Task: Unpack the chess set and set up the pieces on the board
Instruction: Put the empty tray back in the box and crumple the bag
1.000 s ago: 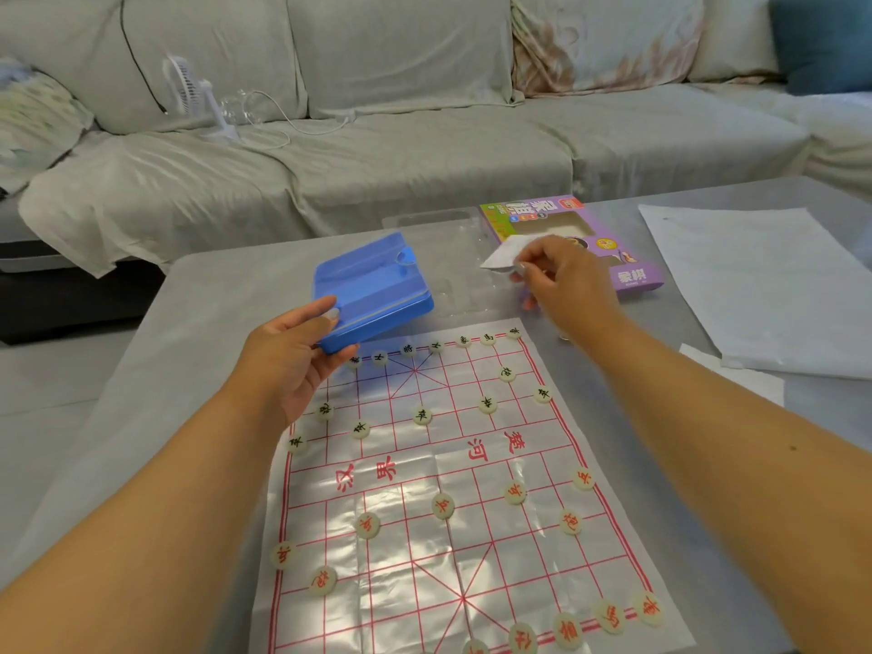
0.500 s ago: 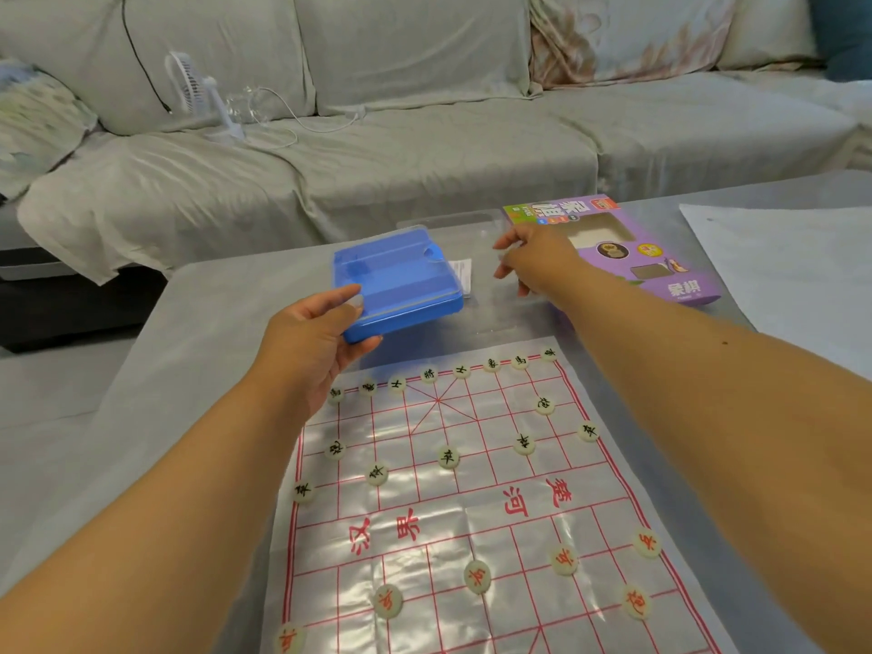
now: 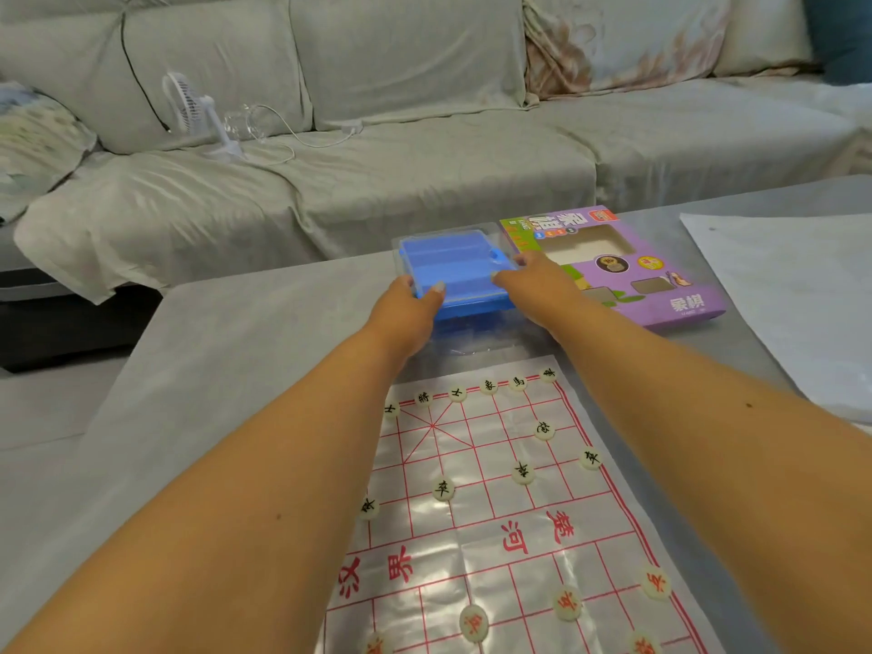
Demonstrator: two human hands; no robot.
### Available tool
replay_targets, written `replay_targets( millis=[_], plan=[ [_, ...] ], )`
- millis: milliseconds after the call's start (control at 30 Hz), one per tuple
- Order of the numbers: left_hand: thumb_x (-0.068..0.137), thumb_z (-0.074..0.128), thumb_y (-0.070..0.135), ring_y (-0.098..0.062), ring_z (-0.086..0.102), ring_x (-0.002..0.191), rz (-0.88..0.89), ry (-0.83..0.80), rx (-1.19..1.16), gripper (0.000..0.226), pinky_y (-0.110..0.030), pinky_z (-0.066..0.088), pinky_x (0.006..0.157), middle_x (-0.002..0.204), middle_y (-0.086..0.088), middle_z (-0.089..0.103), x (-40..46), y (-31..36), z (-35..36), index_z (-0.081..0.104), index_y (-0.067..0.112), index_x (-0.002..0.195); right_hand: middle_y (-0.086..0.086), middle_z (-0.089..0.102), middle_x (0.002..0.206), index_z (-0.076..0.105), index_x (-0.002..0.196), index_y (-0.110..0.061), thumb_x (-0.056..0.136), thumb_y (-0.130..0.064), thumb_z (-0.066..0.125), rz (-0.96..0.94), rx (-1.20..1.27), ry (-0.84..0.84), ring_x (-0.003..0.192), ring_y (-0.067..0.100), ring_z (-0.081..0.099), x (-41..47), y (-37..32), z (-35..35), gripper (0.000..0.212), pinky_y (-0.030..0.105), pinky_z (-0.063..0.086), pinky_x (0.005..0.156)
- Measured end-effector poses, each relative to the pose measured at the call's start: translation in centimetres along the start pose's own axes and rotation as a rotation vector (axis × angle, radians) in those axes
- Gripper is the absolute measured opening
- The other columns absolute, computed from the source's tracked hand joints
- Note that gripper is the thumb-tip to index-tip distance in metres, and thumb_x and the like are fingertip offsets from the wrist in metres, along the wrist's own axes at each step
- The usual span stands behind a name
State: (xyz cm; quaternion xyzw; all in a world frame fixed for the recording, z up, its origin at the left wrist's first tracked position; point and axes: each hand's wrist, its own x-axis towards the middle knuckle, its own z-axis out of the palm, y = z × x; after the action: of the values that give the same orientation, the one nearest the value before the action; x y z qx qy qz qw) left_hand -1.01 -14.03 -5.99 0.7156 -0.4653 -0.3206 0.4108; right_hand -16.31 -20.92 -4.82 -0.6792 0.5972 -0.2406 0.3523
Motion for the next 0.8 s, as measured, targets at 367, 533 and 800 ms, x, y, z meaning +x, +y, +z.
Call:
replay_targets(
  millis=[367,533,800],
  plan=[
    [0.102,0.033,0.030,-0.033,0.044,0.123,0.107,0.032,0.571,0.046,-0.036,0.030,0.101,0.139,-0.009,0.047,2.3,-1.7,1.0,0.028,0.021,0.146,0.009,0.036,0.146,0.027,0.145,-0.020,0.098,-0.039,0.034,-0.127,-0.547,-0.015,0.135,0.033,0.025,1.3,1.0,1.4,0.052,0.044,0.031,0.104],
    [0.102,0.031,0.028,-0.035,0.043,0.121,0.142,-0.008,0.695,0.043,-0.039,0.039,0.096,0.140,-0.009,0.038,2.4,-2.6,1.3,0.031,0.019,0.144,0.009,0.034,0.145,0.027,0.144,-0.022,0.098,-0.038,0.032,-0.146,-0.778,-0.043,0.132,0.035,0.022,1.8,1.2,1.9,0.048,0.044,0.034,0.100],
    [0.100,0.033,0.018,-0.032,0.045,0.121,0.138,-0.037,0.716,0.040,-0.035,0.039,0.096,0.139,-0.010,0.037,2.3,-2.8,0.3,0.036,0.012,0.140,0.009,0.038,0.143,0.031,0.143,-0.025,0.098,-0.033,0.027,-0.136,-0.888,-0.088,0.136,0.035,0.016,1.2,-0.2,2.1,0.045,0.048,0.029,0.101]
  ],
)
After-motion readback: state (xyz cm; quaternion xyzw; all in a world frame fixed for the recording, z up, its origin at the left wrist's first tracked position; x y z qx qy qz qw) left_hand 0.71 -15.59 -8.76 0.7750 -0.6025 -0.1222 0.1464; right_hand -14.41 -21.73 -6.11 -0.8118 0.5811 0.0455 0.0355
